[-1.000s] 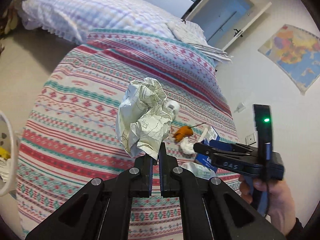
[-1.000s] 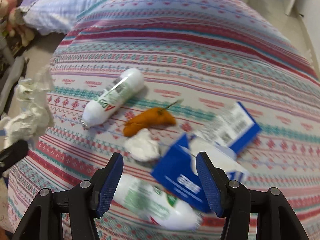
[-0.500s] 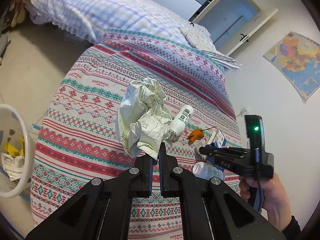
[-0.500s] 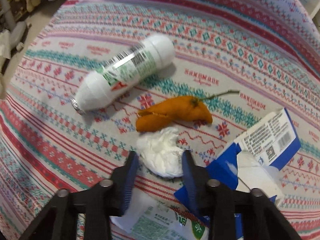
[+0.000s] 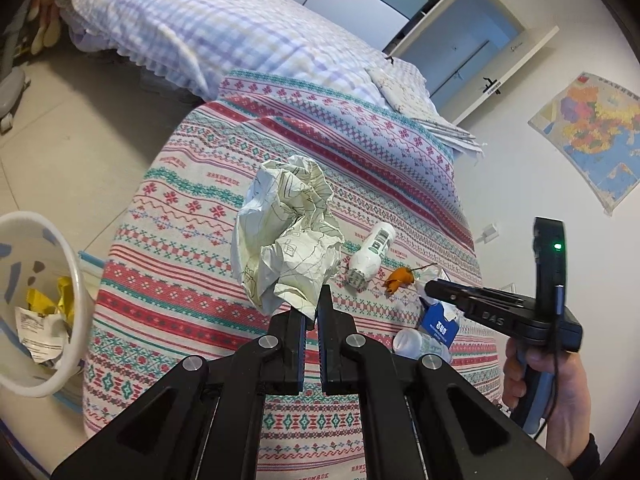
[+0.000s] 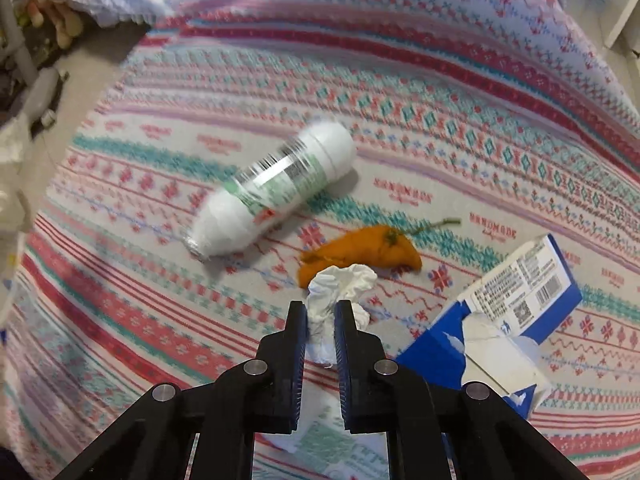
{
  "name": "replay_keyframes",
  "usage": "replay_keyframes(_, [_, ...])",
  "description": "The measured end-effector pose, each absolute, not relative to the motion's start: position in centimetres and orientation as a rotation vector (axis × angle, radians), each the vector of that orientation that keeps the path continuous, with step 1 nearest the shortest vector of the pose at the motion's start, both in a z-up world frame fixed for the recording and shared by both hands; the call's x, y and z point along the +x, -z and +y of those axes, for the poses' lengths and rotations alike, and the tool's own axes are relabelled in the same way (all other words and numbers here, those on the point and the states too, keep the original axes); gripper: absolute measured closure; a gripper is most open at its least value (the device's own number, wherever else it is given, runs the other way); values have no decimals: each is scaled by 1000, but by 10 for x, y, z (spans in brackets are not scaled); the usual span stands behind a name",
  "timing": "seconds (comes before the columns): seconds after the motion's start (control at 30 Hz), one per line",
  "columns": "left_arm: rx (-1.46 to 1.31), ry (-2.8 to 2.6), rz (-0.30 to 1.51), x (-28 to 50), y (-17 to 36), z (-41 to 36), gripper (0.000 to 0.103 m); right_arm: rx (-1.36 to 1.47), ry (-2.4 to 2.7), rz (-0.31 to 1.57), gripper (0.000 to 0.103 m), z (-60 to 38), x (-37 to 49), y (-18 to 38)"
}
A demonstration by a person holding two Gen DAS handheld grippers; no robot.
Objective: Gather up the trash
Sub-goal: 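Carry the crumpled paper and tissue in both grippers over the bin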
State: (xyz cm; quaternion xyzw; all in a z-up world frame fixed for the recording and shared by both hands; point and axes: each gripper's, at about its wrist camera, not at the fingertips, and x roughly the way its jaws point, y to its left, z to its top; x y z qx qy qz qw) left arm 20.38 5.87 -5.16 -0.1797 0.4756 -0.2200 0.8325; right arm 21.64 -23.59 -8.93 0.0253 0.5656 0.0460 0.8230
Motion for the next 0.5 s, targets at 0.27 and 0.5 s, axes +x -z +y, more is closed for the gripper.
replay_keyframes(0.27, [-391, 398, 987, 203, 40, 96, 99, 92, -174, 1116, 91, -210, 209, 52])
replay_keyframes(0.5, [-424, 326, 1007, 200, 43, 142, 99, 79, -240, 1071, 91, -175, 202, 37])
